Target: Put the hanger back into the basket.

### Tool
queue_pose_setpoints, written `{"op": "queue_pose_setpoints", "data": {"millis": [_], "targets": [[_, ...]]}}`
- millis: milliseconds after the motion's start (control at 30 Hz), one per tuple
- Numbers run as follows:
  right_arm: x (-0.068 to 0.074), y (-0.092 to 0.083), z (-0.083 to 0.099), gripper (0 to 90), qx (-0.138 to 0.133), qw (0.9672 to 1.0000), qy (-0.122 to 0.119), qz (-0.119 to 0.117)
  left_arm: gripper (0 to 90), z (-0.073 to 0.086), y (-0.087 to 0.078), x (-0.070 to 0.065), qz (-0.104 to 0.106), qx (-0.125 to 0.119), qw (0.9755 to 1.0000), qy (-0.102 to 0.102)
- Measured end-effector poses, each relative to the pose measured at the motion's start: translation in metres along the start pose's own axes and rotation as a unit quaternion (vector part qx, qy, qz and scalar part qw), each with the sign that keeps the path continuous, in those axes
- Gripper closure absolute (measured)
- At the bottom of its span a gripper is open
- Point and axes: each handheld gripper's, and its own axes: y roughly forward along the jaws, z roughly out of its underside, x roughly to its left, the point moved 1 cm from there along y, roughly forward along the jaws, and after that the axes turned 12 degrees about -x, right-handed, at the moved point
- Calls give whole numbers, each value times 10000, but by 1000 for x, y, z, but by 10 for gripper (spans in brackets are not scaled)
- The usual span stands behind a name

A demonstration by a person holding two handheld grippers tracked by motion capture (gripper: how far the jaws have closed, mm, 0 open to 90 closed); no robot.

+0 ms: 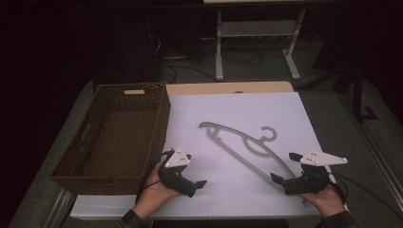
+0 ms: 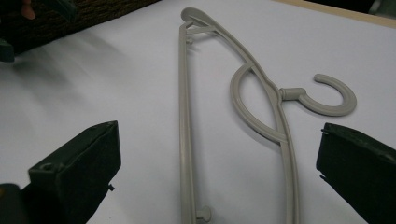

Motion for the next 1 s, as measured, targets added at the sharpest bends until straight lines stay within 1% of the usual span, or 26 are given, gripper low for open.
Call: {"op": "queue_pose_setpoints", "data": {"millis": [233,300,400,467,533,567,633,667,700,767,867,967,1000], "targets": [[1,1,0,0,97,9999,12,28,0,0,-1,2,4,-27,10000,-54],[1,1,0,36,129,9999,32,7,0,0,-1,2,8,-24,10000,-57],[0,1,-1,56,149,9999,59,-20,0,0,-1,3,6,-21,10000,-78],[0,1,-2,73,187,9998,79,2,0,1,-1,3,17,-19,10000,-93],[-2,2,-3,109,213,9997,123,46,0,1,-1,3,19,6,10000,-83],[-4,3,-4,143,221,9996,139,67,0,1,-1,3,21,16,10000,-89],[-7,5,-7,150,268,9994,175,120,0,1,-1,2,13,8,10000,-88],[-11,8,-10,192,302,9992,210,130,0,1,-1,2,14,14,10000,-88],[-11,8,-10,192,302,9992,210,130,0,1,0,2,21,21,9999,-96],[-14,11,-13,226,338,9991,253,95,0,2,0,3,17,33,9999,-100],[-20,17,-16,271,406,9986,325,110,0,1,0,3,7,22,9999,-119],[-26,23,-19,345,487,9981,381,84,0,1,0,3,1,45,9999,-94],[-30,27,-20,391,550,9976,409,89,0,1,1,3,17,43,9999,-121]]}}
